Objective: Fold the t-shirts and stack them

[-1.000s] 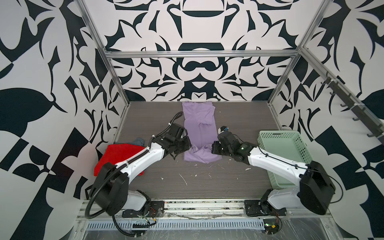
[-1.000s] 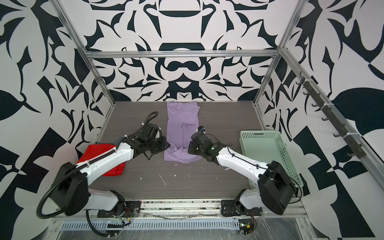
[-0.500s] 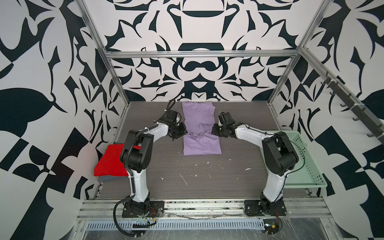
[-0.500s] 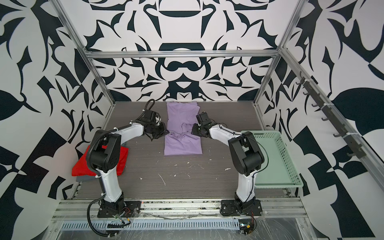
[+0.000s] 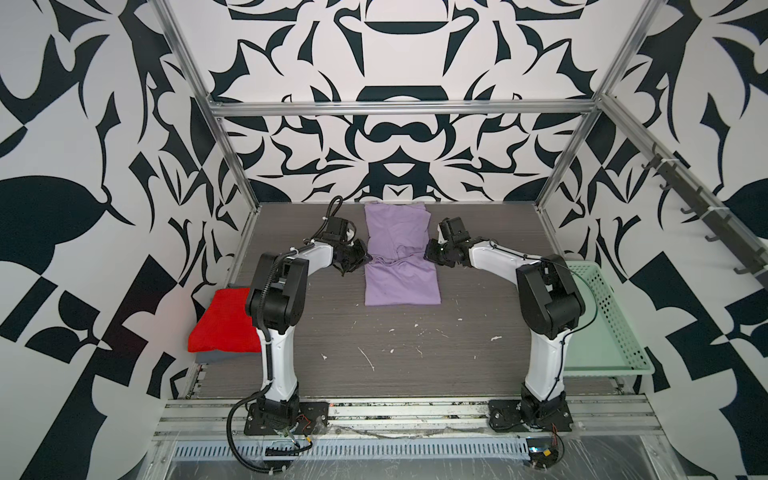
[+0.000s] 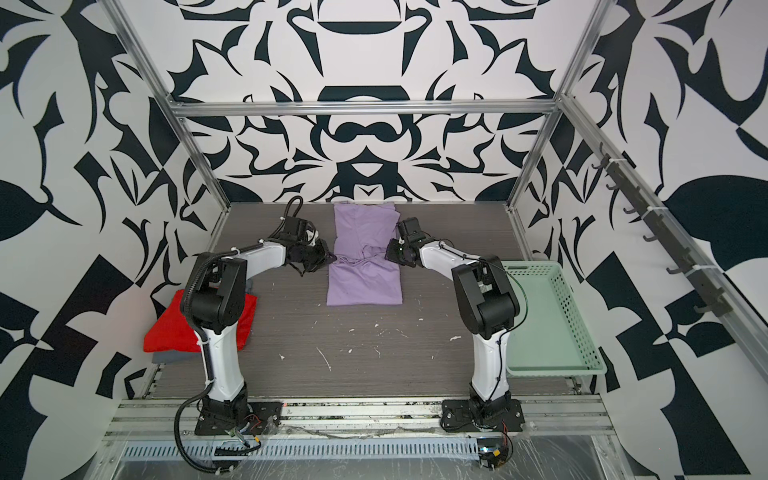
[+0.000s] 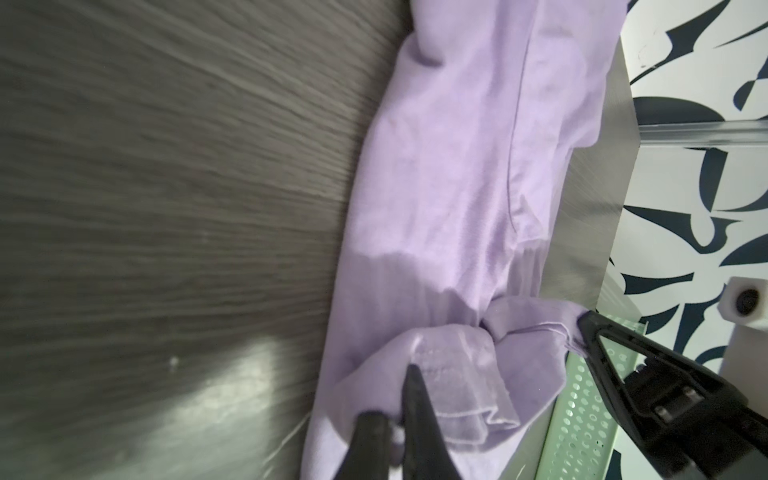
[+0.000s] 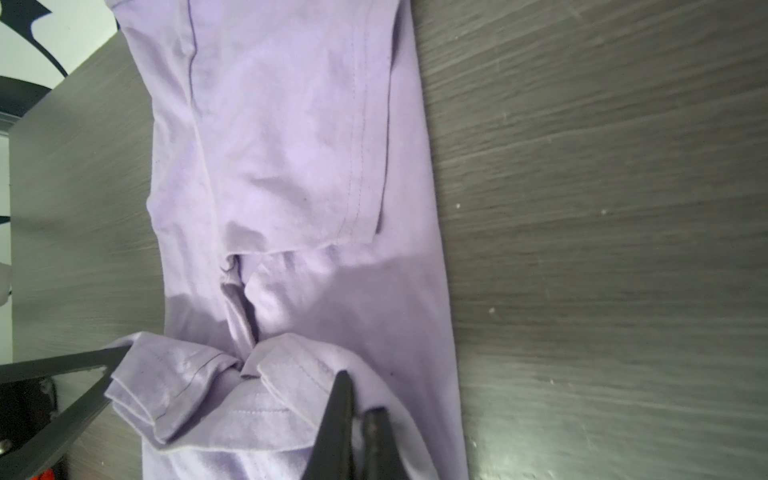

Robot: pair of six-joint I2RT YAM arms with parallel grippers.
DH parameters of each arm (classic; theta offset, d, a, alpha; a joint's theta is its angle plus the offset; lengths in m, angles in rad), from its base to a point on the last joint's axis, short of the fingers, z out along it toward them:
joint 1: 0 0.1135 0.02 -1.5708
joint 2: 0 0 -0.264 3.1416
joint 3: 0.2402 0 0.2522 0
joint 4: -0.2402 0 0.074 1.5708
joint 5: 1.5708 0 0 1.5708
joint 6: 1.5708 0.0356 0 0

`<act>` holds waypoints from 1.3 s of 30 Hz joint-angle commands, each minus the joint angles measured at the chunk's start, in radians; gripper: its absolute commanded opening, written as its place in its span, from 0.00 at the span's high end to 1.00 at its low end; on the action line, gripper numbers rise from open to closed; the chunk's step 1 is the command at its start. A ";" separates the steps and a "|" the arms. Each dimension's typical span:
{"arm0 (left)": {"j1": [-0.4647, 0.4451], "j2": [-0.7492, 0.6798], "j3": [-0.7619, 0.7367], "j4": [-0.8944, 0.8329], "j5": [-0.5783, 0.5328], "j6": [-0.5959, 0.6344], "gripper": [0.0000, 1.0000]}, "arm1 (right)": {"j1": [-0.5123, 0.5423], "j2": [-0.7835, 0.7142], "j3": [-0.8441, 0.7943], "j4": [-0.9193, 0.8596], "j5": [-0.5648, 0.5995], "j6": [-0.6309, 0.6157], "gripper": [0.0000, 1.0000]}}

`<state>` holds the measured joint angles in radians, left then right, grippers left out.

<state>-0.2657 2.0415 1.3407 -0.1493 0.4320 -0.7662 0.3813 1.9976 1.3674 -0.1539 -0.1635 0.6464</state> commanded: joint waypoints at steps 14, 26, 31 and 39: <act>0.054 -0.104 0.001 0.032 -0.018 0.019 0.54 | -0.030 -0.138 -0.040 0.004 0.015 -0.042 0.55; -0.029 -0.411 -0.415 -0.064 -0.052 0.052 0.35 | 0.044 -0.401 -0.408 0.011 -0.047 0.048 0.50; -0.079 -0.524 -0.565 -0.073 -0.076 -0.004 0.23 | 0.085 -0.515 -0.588 0.072 -0.050 0.156 0.44; -0.080 -0.502 -0.654 0.019 -0.041 -0.063 0.18 | 0.098 -0.512 -0.763 0.284 -0.088 0.284 0.39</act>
<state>-0.3489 1.5146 0.7048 -0.1795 0.3813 -0.7952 0.4786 1.4826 0.6209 0.0051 -0.2337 0.8577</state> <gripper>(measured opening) 0.822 0.605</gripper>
